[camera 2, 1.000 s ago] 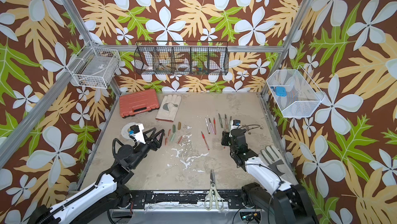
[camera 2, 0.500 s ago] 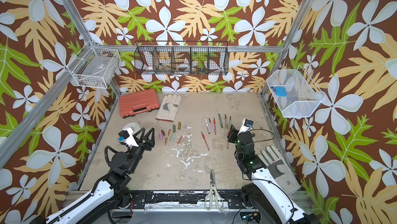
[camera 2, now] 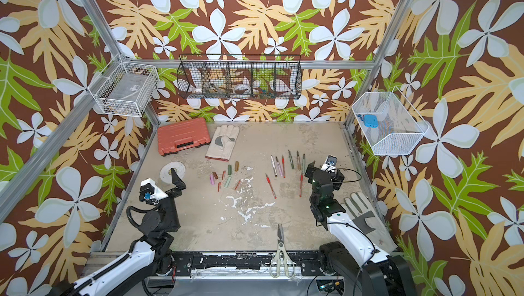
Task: Remove pen caps from pens
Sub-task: Reset both arms
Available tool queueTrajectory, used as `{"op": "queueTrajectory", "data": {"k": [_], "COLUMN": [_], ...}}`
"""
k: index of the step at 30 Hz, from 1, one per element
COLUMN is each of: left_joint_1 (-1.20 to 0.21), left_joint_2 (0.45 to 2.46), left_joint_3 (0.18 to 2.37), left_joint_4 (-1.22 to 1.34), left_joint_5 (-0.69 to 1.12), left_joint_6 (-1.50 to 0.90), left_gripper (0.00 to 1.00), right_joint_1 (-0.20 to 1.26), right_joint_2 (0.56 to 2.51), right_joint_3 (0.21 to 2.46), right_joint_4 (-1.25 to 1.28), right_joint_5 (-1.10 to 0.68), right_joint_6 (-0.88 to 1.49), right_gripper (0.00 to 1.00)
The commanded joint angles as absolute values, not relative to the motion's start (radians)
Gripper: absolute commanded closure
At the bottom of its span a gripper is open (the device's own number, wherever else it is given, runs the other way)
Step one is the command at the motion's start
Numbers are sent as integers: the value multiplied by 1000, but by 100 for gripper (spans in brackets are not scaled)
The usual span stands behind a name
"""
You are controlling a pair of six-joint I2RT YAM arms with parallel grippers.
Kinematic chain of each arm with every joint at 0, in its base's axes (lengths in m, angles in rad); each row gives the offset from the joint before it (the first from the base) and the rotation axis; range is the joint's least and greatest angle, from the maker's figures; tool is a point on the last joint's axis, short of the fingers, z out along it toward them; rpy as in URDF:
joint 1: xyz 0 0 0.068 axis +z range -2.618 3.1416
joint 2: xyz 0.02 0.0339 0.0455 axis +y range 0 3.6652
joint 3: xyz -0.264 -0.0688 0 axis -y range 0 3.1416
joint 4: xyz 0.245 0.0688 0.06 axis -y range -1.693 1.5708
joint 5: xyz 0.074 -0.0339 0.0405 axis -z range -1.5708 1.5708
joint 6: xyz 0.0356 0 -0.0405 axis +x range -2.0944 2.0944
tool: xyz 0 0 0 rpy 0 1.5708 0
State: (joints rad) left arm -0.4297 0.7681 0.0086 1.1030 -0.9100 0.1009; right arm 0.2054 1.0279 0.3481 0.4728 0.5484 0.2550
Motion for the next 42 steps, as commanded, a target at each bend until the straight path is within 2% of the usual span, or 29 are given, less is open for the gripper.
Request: {"op": "queueTrajectory", "data": {"k": [1,4,7,10,14,15,16,18,20,24,26,42], "left_joint_1": [-347,-301,-272,-245,-207,-179,-170,-162,-160,-126,-121,-117], "left_joint_2": [952,1163,1308,1270,1186,1189,1219,1298,1388,1467,1453,1458], "left_joint_3": [37,34,85,117,53,4,-18,26,81,133,147,133], "left_joint_4": [1161,1333,1357,1208,1219,1340,1433,1412,1395,1368,1305,1347], "left_joint_5": [-881,-808,-786,-655,-434,-273,-235,-309,-277,-310,-305,-294], "left_joint_6": [93,85,104,68,46,25,45,8,22,-24,-38,-31], "left_gripper": [0,0,0,0,0,0,0,0,0,0,0,0], "right_joint_1": [196,161,131,106,92,92,91,74,73,71,72,71], "right_joint_2": [1092,1153,1222,1298,1403,1444,1459,1441,1474,1464,1468,1465], "right_joint_3": [286,268,205,224,211,206,202,203,181,191,191,189], "right_joint_4": [709,751,928,1003,1140,1188,1212,1181,1249,1212,1217,1220], "right_joint_5": [511,490,441,374,321,315,310,289,290,282,283,284], "right_joint_6": [166,159,137,86,53,49,47,65,58,66,65,67], "right_gripper": [0,0,0,1,1,1,1,2,1,1,0,0]}}
